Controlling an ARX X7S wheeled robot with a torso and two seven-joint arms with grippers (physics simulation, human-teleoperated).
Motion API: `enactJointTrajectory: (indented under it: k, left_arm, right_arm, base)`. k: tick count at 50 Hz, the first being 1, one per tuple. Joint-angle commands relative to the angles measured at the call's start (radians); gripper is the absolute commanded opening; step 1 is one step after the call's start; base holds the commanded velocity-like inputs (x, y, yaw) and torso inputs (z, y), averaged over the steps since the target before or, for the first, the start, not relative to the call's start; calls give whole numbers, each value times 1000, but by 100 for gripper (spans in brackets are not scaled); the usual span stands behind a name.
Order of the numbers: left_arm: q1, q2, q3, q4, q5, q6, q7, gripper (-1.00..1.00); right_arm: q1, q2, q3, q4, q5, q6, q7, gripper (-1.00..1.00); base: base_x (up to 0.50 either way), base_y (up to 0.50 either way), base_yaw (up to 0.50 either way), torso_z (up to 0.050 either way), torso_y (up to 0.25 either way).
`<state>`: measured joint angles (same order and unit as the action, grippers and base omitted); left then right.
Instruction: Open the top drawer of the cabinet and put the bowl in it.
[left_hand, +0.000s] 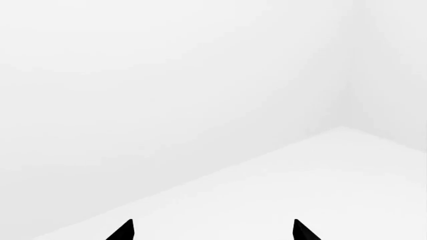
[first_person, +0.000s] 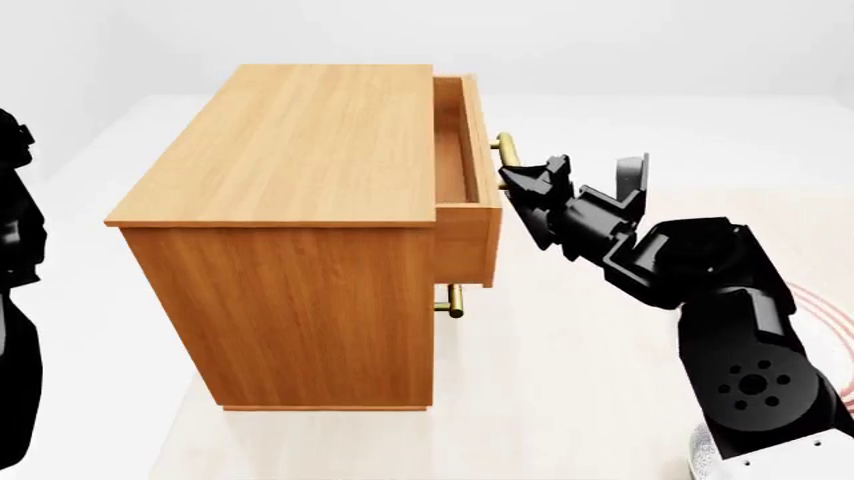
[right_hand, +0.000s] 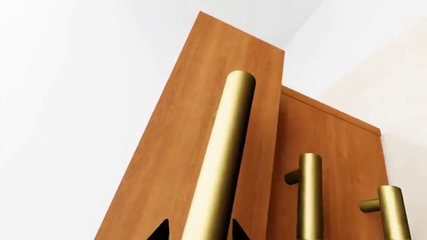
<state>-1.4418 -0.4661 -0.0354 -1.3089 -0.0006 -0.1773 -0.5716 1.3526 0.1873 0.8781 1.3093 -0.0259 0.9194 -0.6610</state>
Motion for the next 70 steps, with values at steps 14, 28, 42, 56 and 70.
enactJointTrajectory:
  k: [14, 28, 42, 56, 70]
  left_arm:
    - [-5, 2, -3, 0, 1, -3, 0, 100]
    - [-8, 4, -3, 0, 1, -2, 1, 100]
    - [-11, 5, -4, 0, 1, -2, 0, 100]
    - [-11, 6, -5, 0, 0, 1, 1, 100]
    - [-11, 5, -7, 0, 1, 3, 0, 100]
  right_arm:
    - [33, 86, 73, -1, 28, -28, 13, -100]
    - [36, 124, 76, -1, 27, -24, 4, -100]
    - [36, 149, 90, -1, 30, -28, 13, -100]
    - [33, 140, 48, -1, 21, -31, -24, 100]
    - [24, 138, 30, -1, 24, -33, -30, 100]
  base:
    - [0, 0, 0, 0, 0]
    - [1, 0, 0, 0, 0]
    - [2, 0, 0, 0, 0]
    - [2, 0, 0, 0, 0]
    - [0, 0, 0, 1, 0]
